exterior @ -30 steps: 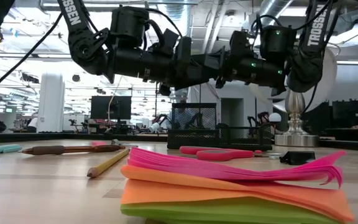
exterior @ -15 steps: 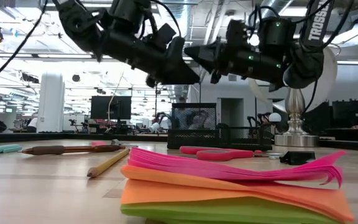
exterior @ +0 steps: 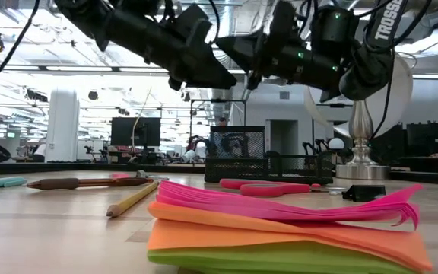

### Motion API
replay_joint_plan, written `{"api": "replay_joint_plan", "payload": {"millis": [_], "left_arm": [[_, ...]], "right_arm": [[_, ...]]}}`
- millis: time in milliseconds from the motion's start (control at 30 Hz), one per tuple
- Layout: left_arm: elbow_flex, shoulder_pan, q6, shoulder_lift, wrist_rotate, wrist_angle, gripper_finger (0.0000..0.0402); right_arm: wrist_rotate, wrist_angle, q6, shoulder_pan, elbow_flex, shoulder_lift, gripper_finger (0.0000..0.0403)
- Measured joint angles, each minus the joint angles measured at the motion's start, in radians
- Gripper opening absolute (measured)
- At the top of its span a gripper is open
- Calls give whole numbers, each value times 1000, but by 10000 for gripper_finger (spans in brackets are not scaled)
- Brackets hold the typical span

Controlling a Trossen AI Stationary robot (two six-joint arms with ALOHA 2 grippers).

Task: Pick and place office supplies into organizer
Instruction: Put the brown pen into the desk organizer

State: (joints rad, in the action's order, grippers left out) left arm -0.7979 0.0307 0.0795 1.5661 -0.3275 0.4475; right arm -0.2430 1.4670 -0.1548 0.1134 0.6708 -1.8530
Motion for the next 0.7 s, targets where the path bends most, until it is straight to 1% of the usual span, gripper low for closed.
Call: {"api": "replay_joint_plan", "payload": {"millis": [67, 200, 267, 333, 400, 533, 600, 700], "left_arm": [[0, 22, 24, -16, 1, -28, 110], [0, 75, 63, -64, 1, -112, 110], [0, 107, 81, -100, -2, -171, 110], [0, 147, 109, -140, -44, -229, 110], [0, 196, 141, -179, -119, -284, 110], [0, 336, 209, -249, -322, -396, 110], [0, 410, 262, -269, -444, -453, 110], [0, 529, 426, -281, -630, -605, 110]], "right_arm": [[-3, -13, -4, -20, 10, 0, 4], [10, -77, 83, -79, 14, 19, 9], [58, -157, 115, -111, 15, 54, 10], [126, -288, 147, -145, 15, 99, 11], [190, -428, 173, -186, 15, 159, 13], [283, -668, 214, -298, 15, 289, 19], [389, -769, 219, -362, 15, 351, 23], [595, -919, 215, -455, 15, 436, 29]]}}
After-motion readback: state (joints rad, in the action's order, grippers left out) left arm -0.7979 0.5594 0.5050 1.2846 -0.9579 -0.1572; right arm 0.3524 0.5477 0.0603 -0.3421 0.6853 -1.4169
